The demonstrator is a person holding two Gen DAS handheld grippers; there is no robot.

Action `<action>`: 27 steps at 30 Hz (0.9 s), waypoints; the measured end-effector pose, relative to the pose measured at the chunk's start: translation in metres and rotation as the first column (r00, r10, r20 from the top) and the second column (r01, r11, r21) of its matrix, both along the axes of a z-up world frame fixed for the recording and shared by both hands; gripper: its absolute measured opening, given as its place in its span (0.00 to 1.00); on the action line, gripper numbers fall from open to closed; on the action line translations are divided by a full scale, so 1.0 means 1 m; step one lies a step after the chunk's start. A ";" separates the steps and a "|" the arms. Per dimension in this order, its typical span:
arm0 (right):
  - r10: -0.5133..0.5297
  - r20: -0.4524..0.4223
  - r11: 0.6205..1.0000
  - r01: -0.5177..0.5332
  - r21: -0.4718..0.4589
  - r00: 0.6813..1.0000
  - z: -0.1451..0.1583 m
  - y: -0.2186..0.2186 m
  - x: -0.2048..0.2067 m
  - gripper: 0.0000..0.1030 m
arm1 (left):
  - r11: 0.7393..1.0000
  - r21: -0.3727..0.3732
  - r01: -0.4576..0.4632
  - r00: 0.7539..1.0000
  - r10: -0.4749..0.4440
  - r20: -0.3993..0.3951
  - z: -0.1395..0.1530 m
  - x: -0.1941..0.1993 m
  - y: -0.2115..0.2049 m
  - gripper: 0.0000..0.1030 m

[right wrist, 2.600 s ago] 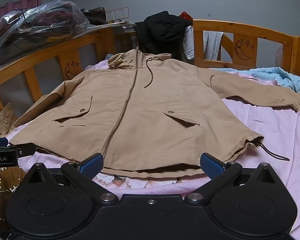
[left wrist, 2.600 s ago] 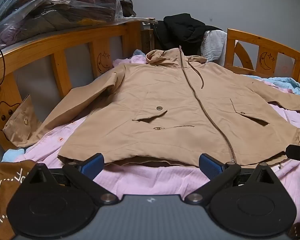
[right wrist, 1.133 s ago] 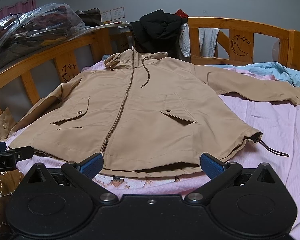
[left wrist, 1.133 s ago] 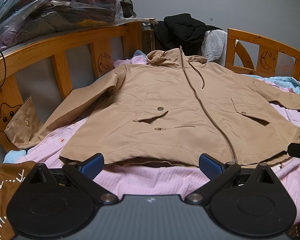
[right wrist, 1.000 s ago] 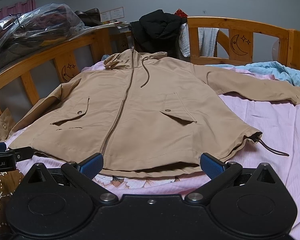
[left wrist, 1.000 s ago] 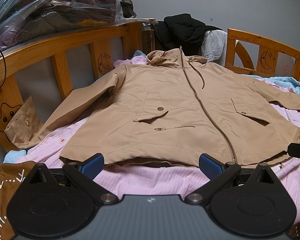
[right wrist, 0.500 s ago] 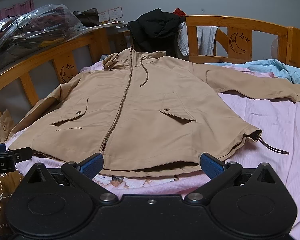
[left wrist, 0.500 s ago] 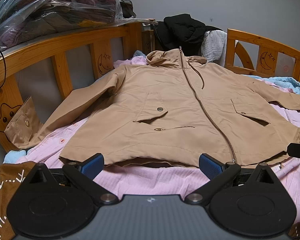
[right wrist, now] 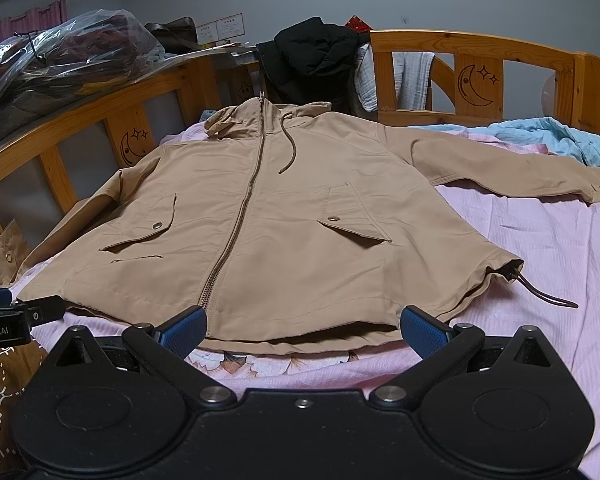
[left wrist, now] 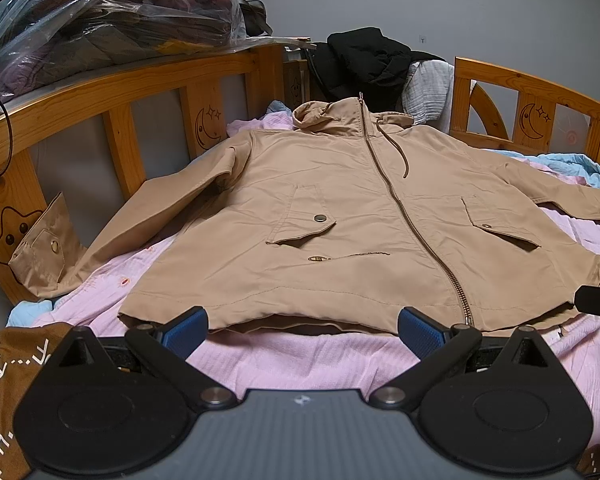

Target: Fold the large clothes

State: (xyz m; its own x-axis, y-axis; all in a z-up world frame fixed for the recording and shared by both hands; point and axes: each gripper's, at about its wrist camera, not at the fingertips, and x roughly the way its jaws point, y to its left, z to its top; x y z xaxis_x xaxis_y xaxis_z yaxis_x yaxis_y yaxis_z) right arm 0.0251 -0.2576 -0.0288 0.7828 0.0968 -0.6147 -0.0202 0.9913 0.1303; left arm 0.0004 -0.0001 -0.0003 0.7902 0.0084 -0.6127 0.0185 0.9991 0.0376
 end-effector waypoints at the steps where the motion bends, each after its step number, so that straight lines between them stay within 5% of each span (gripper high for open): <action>1: 0.000 0.000 1.000 0.000 0.000 1.000 0.000 0.000 0.000 1.00 | 1.000 0.000 -0.001 1.000 0.001 0.000 0.000 0.000 0.000 1.00; 19: -0.045 -0.020 0.999 0.045 0.001 0.999 0.000 -0.001 0.005 1.00 | 0.999 0.049 -0.017 0.999 0.019 -0.050 -0.002 0.010 0.000 1.00; 24: -0.129 -0.002 0.991 0.129 0.030 0.992 0.020 -0.027 0.020 1.00 | 0.989 0.140 0.054 0.997 -0.045 -0.069 0.023 0.044 -0.008 1.00; 27: -0.098 0.065 0.995 0.100 -0.030 0.993 0.039 -0.047 0.032 1.00 | 0.987 0.128 0.095 0.994 -0.087 -0.070 0.047 0.061 -0.007 1.00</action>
State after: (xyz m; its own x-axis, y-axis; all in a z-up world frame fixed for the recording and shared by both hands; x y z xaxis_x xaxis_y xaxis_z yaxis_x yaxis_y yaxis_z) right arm 0.0567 -0.3046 0.0107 0.8249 -0.0025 -0.5653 0.0711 0.9925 0.0993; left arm 0.0615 -0.0067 0.0464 0.7503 0.0220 -0.6607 0.1156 0.9797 0.1639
